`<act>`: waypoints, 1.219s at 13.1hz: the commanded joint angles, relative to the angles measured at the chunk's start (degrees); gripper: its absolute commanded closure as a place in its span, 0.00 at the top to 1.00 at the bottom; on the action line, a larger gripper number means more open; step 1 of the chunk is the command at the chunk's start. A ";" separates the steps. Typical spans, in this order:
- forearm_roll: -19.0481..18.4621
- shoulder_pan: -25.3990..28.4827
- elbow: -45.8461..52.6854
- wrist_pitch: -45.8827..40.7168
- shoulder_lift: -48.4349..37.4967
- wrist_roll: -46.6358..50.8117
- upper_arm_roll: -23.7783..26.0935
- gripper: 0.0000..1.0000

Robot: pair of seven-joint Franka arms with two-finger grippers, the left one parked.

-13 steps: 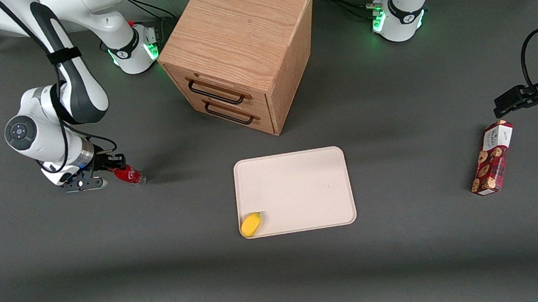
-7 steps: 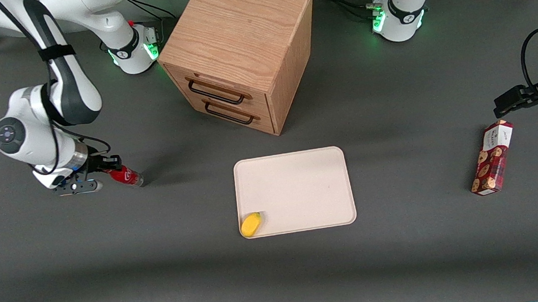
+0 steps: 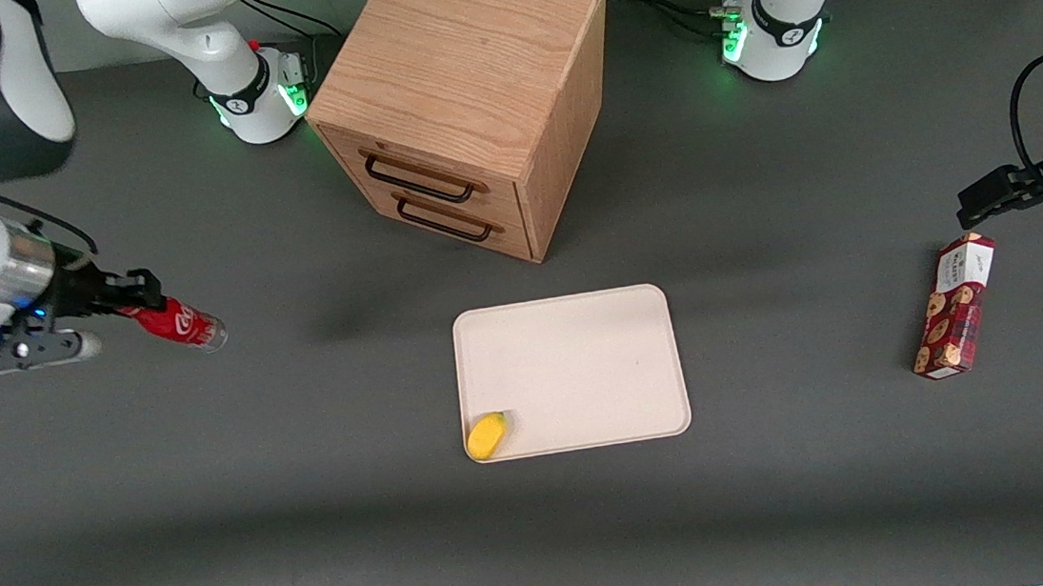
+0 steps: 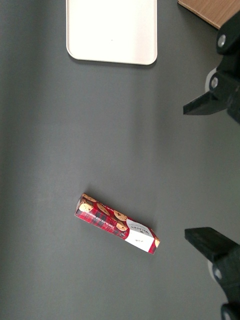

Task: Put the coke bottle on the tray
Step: 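Lift the bottle and carry it with the right gripper toward the white tray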

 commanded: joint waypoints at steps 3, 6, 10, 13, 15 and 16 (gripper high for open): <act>-1.33 1.10 24.09 -13.18 12.44 15.86 10.44 0.00; -1.69 4.26 32.98 -12.41 21.31 28.42 16.69 0.00; -3.00 10.68 33.88 -2.58 29.93 35.84 16.97 0.00; -4.14 12.62 33.79 3.49 35.92 39.00 17.06 0.00; -4.15 13.67 33.53 6.66 38.30 41.29 17.32 0.00; -4.15 13.85 33.53 8.15 39.61 42.95 17.32 0.00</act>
